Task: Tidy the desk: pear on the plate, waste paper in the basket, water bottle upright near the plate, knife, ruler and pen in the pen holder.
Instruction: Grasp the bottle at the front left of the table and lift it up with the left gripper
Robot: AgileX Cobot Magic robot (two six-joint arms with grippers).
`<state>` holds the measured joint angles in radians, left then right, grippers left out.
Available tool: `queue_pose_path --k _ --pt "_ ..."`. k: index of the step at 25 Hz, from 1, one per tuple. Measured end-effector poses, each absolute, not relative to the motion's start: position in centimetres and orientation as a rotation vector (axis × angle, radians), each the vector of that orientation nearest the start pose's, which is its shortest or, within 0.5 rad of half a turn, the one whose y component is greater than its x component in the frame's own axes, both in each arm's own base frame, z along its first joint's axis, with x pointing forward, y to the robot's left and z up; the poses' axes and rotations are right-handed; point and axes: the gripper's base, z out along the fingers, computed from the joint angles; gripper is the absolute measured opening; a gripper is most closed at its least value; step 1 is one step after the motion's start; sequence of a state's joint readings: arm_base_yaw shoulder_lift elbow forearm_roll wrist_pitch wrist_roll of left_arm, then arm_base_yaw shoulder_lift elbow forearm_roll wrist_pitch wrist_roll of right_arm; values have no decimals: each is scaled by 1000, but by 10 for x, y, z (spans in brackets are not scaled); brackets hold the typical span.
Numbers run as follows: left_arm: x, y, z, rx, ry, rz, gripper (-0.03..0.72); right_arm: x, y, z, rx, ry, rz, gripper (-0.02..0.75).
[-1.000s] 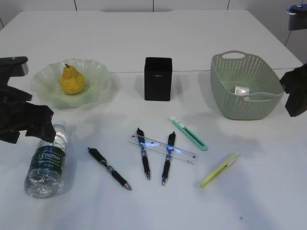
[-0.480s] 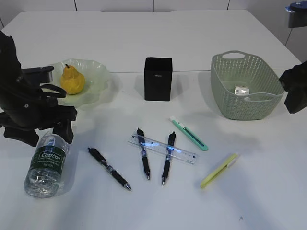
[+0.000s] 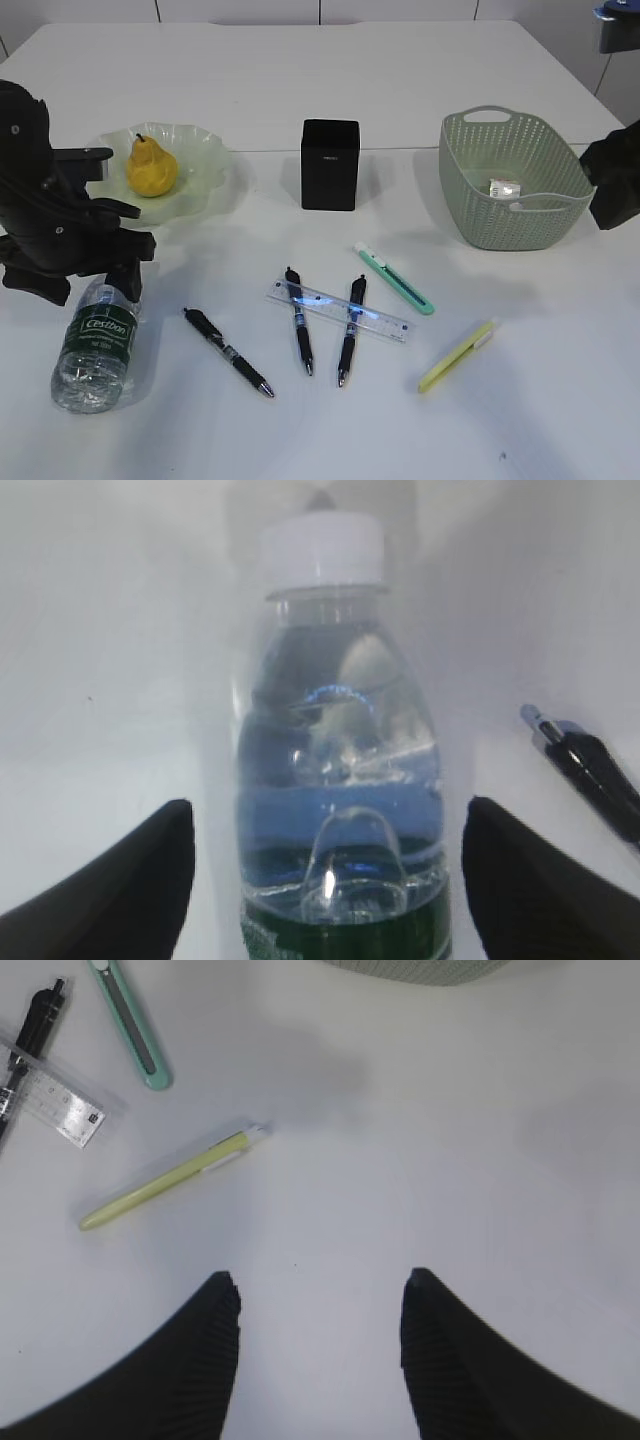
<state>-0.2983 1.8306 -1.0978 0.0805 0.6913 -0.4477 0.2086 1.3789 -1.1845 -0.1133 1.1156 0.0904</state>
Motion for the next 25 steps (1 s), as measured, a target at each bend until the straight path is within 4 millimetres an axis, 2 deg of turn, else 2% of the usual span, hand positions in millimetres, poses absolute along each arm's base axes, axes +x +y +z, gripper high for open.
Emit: queue_pose_path --k 8,19,22,25 --pt "334 -98 145 -133 2934 -23 593 263 45 318 -214 2765 -97 391" --pt "338 -100 136 -147 2924 -46 588 264 45 318 -216 2764 -103 391" --pt "338 -100 136 -151 2927 -49 538 264 45 318 -216 2764 -106 391" --pt "338 -100 136 -154 2927 -51 448 264 45 318 -216 2763 -105 391"
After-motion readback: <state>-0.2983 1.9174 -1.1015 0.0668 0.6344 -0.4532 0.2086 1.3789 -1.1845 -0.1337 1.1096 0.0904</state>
